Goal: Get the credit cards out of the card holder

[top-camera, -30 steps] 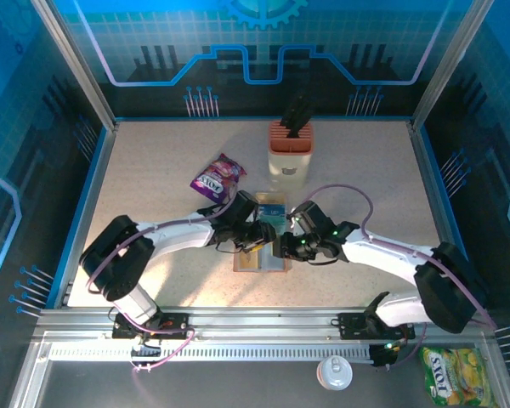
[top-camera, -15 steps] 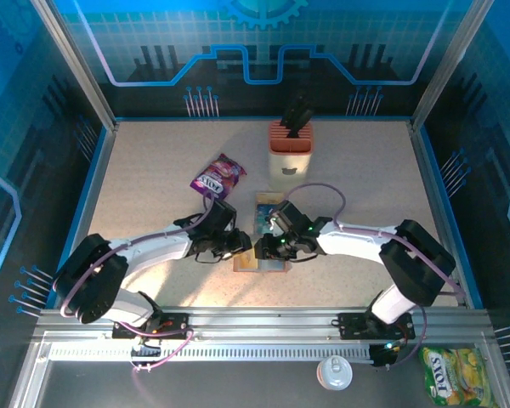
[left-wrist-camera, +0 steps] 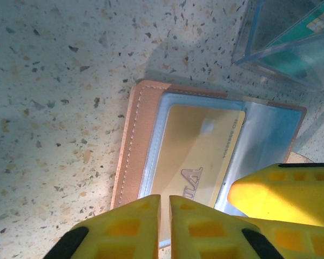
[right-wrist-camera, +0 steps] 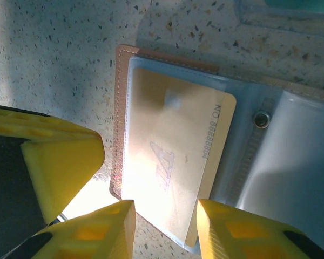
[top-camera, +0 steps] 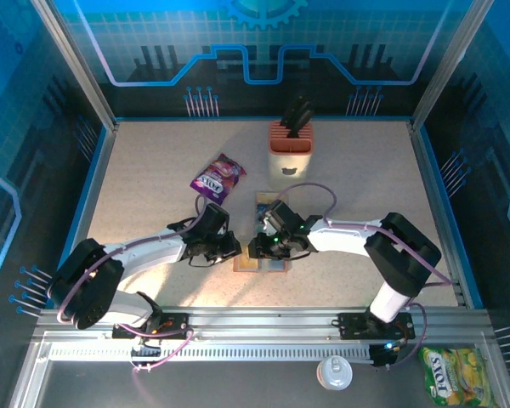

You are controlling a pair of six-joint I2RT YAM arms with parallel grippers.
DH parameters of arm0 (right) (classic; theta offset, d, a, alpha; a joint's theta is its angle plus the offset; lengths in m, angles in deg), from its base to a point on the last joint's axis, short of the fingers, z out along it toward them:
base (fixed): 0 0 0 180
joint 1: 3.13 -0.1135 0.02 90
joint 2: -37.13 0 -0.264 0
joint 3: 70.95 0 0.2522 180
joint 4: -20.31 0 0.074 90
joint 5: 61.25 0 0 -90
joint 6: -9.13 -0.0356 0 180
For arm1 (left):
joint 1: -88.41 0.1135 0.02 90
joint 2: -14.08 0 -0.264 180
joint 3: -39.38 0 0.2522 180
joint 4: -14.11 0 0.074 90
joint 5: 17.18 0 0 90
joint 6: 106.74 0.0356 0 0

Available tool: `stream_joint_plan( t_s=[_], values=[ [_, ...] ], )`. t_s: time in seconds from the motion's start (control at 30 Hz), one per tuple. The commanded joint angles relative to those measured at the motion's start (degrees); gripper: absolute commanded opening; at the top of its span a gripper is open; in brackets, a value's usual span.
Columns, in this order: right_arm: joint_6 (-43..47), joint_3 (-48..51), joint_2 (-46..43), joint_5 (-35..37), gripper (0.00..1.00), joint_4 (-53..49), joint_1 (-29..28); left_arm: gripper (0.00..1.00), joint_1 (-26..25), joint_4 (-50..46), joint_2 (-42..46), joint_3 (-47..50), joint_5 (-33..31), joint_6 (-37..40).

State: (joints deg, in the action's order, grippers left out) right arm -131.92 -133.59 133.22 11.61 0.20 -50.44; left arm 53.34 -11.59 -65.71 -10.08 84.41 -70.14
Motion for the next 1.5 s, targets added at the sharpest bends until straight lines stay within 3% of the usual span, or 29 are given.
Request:
stream_joint_plan(
  t_s=[0.0, 0.37, 1.47],
  values=[
    [-0.63, -1.21, 0.98, -0.95, 0.36, 0.55, -0.76, 0.10, 0.32, 0.18, -1.10, 0.69, 0.61, 1.69],
    [0.10, -4.78, 2.76, -1.05, 0.36, -0.54, -0.68, 0.03, 0.90, 0.68, -3.35, 0.55, 1.20, 2.67],
    [0.95, -5.05, 3.76, 2.05, 0.36, -4.79, -0.35, 0.00, 1.63, -0.60, -2.37, 1.12, 1.78, 3.15]
  ],
)
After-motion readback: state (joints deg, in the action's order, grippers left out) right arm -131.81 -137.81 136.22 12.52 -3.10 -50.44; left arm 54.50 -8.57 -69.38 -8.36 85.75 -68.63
